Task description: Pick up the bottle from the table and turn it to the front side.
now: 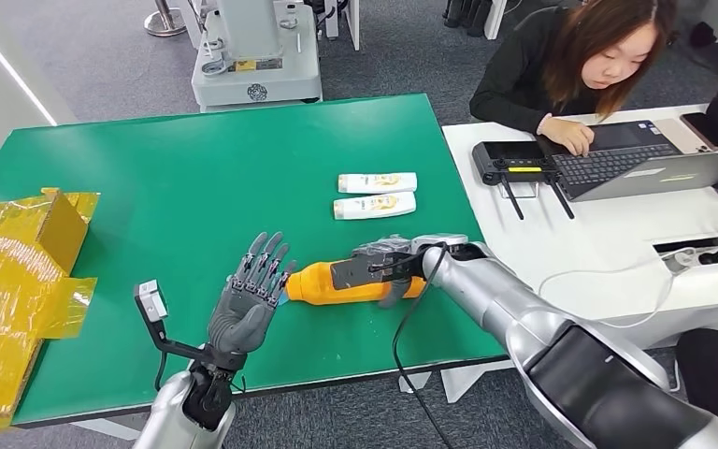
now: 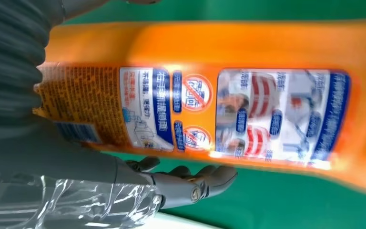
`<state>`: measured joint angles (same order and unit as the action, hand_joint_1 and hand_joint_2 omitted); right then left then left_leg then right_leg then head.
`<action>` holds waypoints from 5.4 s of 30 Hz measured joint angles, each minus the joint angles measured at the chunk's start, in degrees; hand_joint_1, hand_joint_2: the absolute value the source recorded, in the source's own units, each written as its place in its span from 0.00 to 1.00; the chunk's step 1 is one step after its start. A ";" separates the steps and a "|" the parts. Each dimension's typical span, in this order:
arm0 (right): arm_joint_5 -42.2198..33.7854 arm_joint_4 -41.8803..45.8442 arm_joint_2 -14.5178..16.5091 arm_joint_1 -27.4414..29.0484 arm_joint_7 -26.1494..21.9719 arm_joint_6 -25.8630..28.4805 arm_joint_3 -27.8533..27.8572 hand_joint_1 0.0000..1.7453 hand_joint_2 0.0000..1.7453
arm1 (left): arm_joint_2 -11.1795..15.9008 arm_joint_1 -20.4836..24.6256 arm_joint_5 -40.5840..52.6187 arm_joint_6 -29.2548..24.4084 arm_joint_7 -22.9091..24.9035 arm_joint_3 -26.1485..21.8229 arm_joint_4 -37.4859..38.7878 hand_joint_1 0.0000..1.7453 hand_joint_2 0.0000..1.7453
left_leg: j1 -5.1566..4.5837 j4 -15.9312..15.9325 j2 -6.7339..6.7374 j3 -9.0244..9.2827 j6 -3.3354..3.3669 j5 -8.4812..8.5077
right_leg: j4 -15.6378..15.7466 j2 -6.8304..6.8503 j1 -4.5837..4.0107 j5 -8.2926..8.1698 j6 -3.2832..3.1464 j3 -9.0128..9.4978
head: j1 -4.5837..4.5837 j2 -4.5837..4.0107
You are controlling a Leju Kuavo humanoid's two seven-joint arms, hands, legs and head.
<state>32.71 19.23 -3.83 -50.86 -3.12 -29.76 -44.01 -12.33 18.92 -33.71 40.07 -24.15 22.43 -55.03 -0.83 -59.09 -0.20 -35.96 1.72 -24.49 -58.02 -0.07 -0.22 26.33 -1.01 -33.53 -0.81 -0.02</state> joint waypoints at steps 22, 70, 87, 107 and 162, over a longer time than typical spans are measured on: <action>4.21 0.10 -2.83 0.94 -3.03 15.94 -11.57 1.00 1.00 | 0.42 -1.64 5.08 -3.84 -3.45 -1.14 0.09 0.00 1.00 | 0.00 0.02 0.06 0.24 0.03 0.04 | 0.05 -0.03 0.00 -0.03 0.03 0.24 | -0.01 0.00; -23.30 43.82 -3.33 32.80 -18.94 37.69 26.75 1.00 1.00 | -0.43 -0.17 23.23 -25.35 -8.22 -2.98 -14.11 0.00 1.00 | 0.05 0.01 -0.16 -0.02 0.15 -0.03 | 0.17 0.14 -0.06 0.04 0.19 0.16 | -0.01 0.00; -16.48 16.26 14.24 12.21 -17.10 34.22 20.84 1.00 1.00 | -3.29 11.83 25.52 -19.16 -3.65 0.33 -12.04 0.00 1.00 | 0.08 0.02 -0.04 -0.11 0.05 0.04 | 0.07 0.04 -0.07 -0.04 0.06 -0.07 | 0.00 0.00; -8.76 6.75 13.80 11.65 -16.21 30.88 12.25 1.00 1.00 | 1.74 22.12 33.40 -21.53 -9.10 -1.01 8.98 0.30 1.00 | 0.03 0.01 -0.05 -0.15 0.04 0.06 | 0.08 0.05 -0.03 -0.05 0.07 -0.09 | 0.00 0.00; -13.74 21.53 8.47 19.80 -25.01 43.73 16.27 0.00 1.00 | 5.22 28.00 49.87 -38.49 -11.55 -0.88 16.13 1.00 1.00 | 0.07 0.02 -0.02 -0.17 0.03 0.06 | 0.05 0.00 -0.05 -0.05 0.06 -0.15 | 0.01 0.00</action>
<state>18.98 40.76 4.65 -31.07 -28.13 13.97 -27.74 -7.10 46.92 16.16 1.58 -35.70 21.55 -38.90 -0.76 -59.06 -0.22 -36.13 1.75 -24.44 -57.98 -0.06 -0.28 26.28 -0.95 -33.67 -0.81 -0.02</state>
